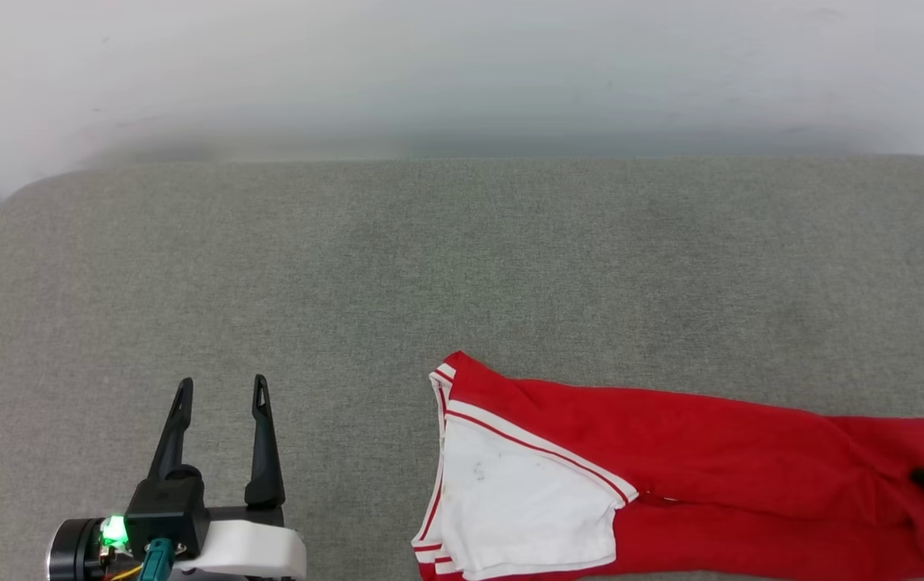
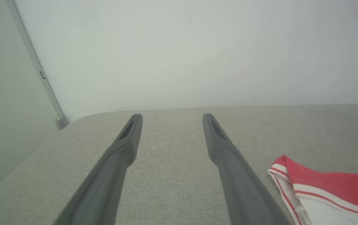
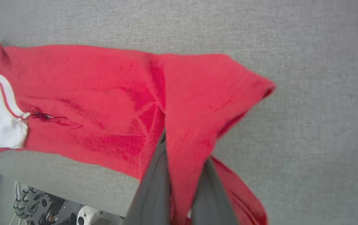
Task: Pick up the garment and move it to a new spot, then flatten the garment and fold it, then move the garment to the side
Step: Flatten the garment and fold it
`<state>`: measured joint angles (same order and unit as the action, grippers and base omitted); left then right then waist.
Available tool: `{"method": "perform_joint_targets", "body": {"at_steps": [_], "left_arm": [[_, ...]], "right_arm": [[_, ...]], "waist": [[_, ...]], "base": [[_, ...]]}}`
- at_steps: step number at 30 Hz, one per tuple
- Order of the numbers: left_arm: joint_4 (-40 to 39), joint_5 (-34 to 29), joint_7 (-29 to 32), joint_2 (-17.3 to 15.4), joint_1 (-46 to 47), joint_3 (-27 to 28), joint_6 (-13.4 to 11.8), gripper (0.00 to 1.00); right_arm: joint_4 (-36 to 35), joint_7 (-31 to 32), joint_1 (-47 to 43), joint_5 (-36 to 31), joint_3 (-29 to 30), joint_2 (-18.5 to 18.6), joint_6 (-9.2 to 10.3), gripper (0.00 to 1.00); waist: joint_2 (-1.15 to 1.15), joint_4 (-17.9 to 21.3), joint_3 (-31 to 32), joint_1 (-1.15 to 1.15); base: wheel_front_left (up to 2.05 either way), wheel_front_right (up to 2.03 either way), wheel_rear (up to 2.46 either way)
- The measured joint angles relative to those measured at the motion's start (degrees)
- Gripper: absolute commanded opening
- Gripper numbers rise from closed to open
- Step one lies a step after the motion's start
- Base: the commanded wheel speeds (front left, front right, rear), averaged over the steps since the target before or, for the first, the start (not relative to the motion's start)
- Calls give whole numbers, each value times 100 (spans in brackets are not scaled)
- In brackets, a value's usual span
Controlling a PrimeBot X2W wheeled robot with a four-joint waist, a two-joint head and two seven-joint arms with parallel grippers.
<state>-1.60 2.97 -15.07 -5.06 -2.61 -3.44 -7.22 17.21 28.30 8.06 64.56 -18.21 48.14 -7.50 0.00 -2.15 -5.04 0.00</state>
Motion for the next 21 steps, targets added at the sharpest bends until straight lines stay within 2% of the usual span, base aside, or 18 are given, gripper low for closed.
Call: {"method": "perform_joint_targets", "body": {"at_steps": [5, 11, 15, 21], "left_arm": [[-32, -34, 0, 34, -53, 73, 45, 100], [-42, -70, 0, 88, -48, 94, 103, 100], [-44, -74, 0, 123, 15, 89, 136, 100], [-25, -88, 0, 154, 164, 90, 165, 100]], "right_arm": [[-891, 323, 2, 133, -54, -78, 0, 0], [-1655, 733, 268, 69, -381, -620, 0, 0], [-1759, 938, 684, -326, -723, -1048, 0, 0], [-1558, 1112, 1475, -867, -1402, -1769, 0, 0]], "waist": [[0, 28, 38, -1], [0, -2, -30, 0], [0, -54, -137, -1], [0, -137, -329, 0]], "base": [[0, 0, 0], [0, 0, 0], [0, 0, 0], [0, 0, 0]]}}
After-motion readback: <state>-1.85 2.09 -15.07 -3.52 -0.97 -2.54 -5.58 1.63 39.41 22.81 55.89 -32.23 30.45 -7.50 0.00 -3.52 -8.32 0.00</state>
